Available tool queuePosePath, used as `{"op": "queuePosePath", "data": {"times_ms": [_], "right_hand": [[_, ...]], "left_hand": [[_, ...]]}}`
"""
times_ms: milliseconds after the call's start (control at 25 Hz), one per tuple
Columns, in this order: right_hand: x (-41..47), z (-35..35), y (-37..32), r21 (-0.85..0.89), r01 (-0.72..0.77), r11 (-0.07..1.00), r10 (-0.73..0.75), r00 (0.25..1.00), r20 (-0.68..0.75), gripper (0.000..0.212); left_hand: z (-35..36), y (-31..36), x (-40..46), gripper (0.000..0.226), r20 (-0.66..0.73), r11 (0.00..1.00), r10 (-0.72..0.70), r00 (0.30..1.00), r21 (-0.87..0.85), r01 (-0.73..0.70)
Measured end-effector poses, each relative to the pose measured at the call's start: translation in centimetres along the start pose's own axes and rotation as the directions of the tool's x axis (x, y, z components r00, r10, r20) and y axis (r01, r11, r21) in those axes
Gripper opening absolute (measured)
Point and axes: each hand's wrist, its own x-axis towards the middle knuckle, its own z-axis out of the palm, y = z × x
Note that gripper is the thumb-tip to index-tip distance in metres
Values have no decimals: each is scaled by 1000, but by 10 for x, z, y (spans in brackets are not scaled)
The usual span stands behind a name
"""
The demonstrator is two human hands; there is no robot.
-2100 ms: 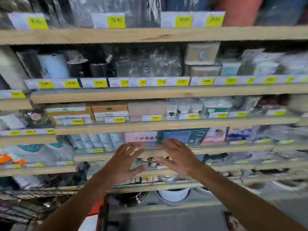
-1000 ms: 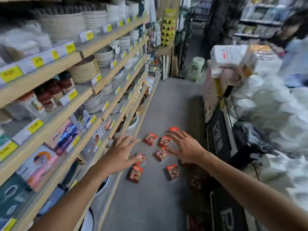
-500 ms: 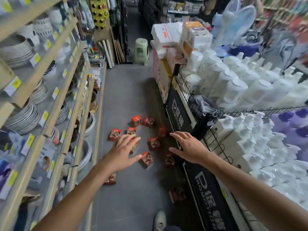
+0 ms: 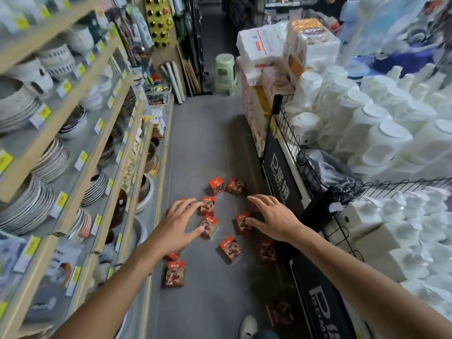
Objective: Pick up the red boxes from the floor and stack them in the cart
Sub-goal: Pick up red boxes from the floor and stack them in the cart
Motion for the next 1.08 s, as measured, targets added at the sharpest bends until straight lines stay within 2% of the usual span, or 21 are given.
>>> {"op": "queuePosePath", "data": {"times_ms": [320,560,680,800,1080], "right_hand": [[84,10,32,55,1,998,-8,992,127,75],[144,46,42,138,-134,981,97,965,244,73],[176,79,52,170,-224,960,166,939,302,72],[203,116,67,212,-292,933,207,915,347,72],[268,254,131,308,-477,823,265,803,534,81]], "left_hand": [[19,-26,51,65,-28,995,-63,998,-83,61],[48,-83,101,64,20,984,-78,997,-158,80],[78,-119,133,70,93,971,-97,991,-210,114],[115,-149,156,64,144,963,-126,981,-220,156],[250,-218,202,70,220,943,-174,960,-244,227]]}}
